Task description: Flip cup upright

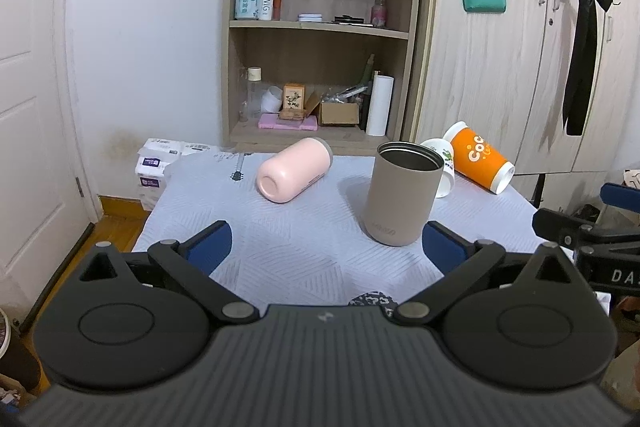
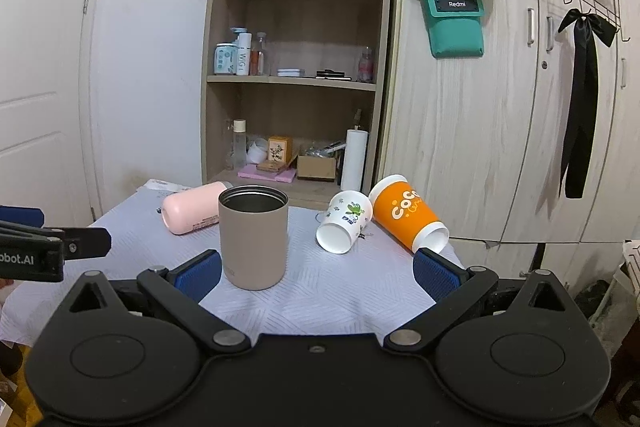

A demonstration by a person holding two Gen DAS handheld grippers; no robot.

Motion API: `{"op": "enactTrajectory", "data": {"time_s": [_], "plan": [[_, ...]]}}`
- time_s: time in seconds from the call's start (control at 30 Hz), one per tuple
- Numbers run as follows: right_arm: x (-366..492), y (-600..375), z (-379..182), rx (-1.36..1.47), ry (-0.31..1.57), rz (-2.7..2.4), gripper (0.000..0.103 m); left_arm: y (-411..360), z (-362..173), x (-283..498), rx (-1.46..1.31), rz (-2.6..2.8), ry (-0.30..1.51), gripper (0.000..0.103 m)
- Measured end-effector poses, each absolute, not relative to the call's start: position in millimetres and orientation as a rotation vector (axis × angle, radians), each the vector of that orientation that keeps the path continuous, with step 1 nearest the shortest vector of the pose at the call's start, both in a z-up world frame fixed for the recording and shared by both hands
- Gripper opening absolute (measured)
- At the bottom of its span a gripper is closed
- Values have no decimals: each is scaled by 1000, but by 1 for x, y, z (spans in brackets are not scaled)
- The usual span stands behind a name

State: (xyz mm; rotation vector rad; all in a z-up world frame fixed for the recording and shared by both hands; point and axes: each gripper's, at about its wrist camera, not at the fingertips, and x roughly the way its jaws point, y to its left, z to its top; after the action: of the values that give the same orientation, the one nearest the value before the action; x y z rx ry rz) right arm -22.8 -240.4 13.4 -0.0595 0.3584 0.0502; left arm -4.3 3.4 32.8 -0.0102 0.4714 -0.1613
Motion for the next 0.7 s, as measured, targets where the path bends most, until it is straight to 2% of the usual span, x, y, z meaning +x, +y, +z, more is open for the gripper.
{"op": "enactTrajectory", "data": {"time_s": [0.7], "plan": [[-22,-240,11,-62,386,36,103,2,26,2,38,-81,542,103]]}}
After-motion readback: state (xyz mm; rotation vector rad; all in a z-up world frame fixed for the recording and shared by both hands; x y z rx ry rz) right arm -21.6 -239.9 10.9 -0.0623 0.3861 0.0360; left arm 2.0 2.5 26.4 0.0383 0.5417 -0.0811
